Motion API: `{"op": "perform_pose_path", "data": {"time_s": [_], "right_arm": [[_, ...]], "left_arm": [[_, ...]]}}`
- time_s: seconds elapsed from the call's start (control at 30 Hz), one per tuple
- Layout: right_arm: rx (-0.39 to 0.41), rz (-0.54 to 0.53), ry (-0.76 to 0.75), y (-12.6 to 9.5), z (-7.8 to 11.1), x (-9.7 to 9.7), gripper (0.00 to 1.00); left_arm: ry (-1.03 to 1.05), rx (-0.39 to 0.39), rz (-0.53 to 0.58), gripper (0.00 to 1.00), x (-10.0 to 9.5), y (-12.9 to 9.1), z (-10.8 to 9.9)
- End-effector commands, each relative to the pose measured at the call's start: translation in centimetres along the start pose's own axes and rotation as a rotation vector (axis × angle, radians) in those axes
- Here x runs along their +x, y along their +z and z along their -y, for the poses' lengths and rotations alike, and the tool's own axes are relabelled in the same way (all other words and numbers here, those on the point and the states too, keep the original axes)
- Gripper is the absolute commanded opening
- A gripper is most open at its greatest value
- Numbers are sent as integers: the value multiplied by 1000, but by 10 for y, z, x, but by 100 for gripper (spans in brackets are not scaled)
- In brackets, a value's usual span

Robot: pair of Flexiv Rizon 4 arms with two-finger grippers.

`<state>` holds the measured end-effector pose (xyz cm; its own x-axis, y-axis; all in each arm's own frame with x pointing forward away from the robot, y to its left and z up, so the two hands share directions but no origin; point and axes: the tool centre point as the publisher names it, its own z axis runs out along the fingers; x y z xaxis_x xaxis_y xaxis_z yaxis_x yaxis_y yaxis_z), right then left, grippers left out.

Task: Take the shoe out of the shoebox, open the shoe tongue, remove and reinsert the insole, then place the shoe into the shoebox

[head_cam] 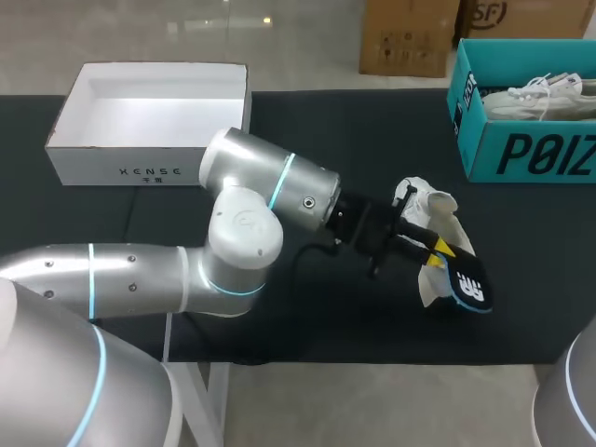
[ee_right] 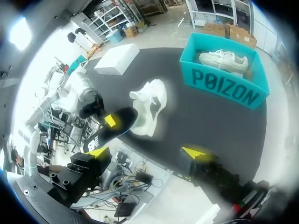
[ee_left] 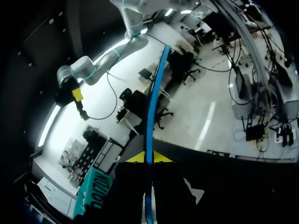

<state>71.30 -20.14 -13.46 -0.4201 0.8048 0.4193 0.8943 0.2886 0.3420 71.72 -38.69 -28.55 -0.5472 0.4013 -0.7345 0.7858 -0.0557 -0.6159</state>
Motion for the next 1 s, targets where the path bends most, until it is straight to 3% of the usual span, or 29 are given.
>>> {"op": "perform_pose_path", "data": {"time_s": [0.03,0.63,1.0], "right_arm": [[4,1,1,0,-1,-1,100],[4,1,1,0,-1,-1,100],[4,1,1,0,-1,-1,100]], "left_arm": [[8,-7,15,0,2,-2,-2],[71,70,28,0,-11,16,-8],[78,95,56,0,-12,21,-26]]}}
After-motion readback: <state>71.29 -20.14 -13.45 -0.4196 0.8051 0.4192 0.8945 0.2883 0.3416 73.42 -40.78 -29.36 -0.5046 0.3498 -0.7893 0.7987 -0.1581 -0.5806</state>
